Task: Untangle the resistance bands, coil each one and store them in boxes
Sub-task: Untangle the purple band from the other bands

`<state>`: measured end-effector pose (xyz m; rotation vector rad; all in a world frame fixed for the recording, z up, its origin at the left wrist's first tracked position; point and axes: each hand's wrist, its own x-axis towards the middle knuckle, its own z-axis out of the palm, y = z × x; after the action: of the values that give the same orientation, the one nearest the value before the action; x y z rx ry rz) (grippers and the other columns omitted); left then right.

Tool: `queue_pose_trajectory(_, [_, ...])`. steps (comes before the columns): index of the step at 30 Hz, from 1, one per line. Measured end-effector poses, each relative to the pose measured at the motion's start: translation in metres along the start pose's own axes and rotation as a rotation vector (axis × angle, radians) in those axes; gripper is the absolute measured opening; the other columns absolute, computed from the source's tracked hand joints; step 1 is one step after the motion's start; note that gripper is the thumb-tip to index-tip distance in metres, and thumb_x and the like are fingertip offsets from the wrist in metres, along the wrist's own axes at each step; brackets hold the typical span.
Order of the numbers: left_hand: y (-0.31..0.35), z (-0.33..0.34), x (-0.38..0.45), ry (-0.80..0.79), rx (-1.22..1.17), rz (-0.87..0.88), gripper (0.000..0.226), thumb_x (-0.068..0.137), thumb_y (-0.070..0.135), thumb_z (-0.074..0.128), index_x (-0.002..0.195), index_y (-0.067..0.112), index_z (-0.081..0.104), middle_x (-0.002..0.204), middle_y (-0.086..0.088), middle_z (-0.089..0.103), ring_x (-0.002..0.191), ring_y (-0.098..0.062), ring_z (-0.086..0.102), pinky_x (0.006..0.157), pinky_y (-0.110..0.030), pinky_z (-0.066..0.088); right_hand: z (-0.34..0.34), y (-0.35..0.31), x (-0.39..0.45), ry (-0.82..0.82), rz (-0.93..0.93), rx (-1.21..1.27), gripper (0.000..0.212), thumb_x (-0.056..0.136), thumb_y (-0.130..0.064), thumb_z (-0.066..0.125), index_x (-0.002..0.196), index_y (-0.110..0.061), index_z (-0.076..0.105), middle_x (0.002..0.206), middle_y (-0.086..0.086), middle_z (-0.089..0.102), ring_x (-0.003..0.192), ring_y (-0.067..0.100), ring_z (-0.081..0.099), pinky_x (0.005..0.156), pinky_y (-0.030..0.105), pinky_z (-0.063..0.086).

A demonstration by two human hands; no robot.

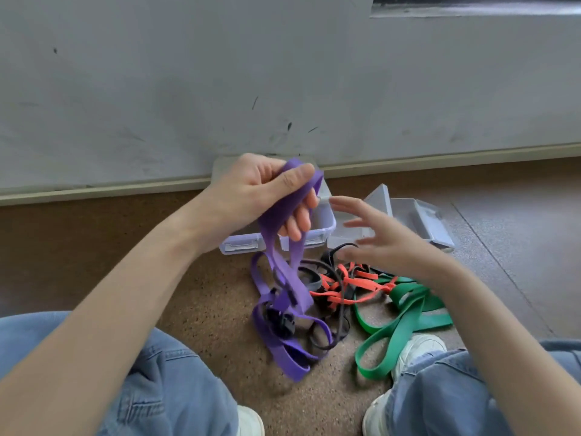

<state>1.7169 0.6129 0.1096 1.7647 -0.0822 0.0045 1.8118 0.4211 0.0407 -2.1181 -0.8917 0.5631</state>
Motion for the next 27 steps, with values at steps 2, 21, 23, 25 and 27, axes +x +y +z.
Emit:
queue_pose_trajectory(2, [0.004,0.002,0.001,-0.005,0.003,0.020,0.036,0.080,0.037,0.051,0.067,0.005,0.062,0.051,-0.003,0.063,0.041,-0.011,0.057,0.045,-0.016,0.047,0.010,-0.014,-0.002,-0.176,-0.113,0.311,0.073,0.079,-0.012,0.073,0.135,-0.042,0.037,0.132,-0.024,0.047,0.113,0.008,0.053,0.090,0.028,0.050])
queue_pose_trajectory(21, [-0.129,0.069,-0.015,-0.530,0.039,-0.364,0.022,0.085,0.011,0.067,0.106,0.014,0.066,0.108,-0.001,0.068,0.105,-0.010,0.062,0.092,-0.022,0.046,0.017,-0.030,0.001,0.552,-0.217,0.668,0.017,0.084,-0.009,0.066,0.077,-0.007,0.051,0.054,-0.006,0.058,0.047,0.006,0.054,0.044,0.016,0.042])
queue_pose_trajectory(23, [-0.118,0.055,-0.012,-0.516,-0.072,-0.334,0.012,0.085,0.011,0.066,0.098,0.012,0.066,0.090,0.001,0.071,0.088,-0.011,0.067,0.081,-0.020,0.051,0.010,-0.015,0.004,0.657,-0.122,0.486,0.015,0.084,-0.008,0.066,0.075,-0.010,0.053,0.055,-0.007,0.055,0.048,0.007,0.048,0.046,0.016,0.039])
queue_pose_trajectory(25, [-0.089,0.028,-0.002,-0.272,-0.254,-0.291,0.010,0.083,0.014,0.065,0.093,0.015,0.063,0.069,0.004,0.067,0.066,-0.010,0.064,0.072,-0.026,0.055,-0.001,0.002,0.005,0.623,0.004,0.248,0.010,0.087,-0.003,0.061,0.085,-0.011,0.055,0.068,0.004,0.062,0.050,0.012,0.054,0.048,0.020,0.045])
queue_pose_trajectory(27, [-0.062,-0.002,0.007,-0.010,-0.496,-0.204,0.003,0.083,0.018,0.064,0.084,0.017,0.062,0.062,0.004,0.060,0.057,-0.011,0.058,0.070,-0.032,0.055,-0.005,0.010,0.000,0.322,0.089,0.342,0.026,0.087,-0.008,0.062,0.111,-0.010,0.052,0.105,0.010,0.065,0.071,0.017,0.066,0.062,0.026,0.055])
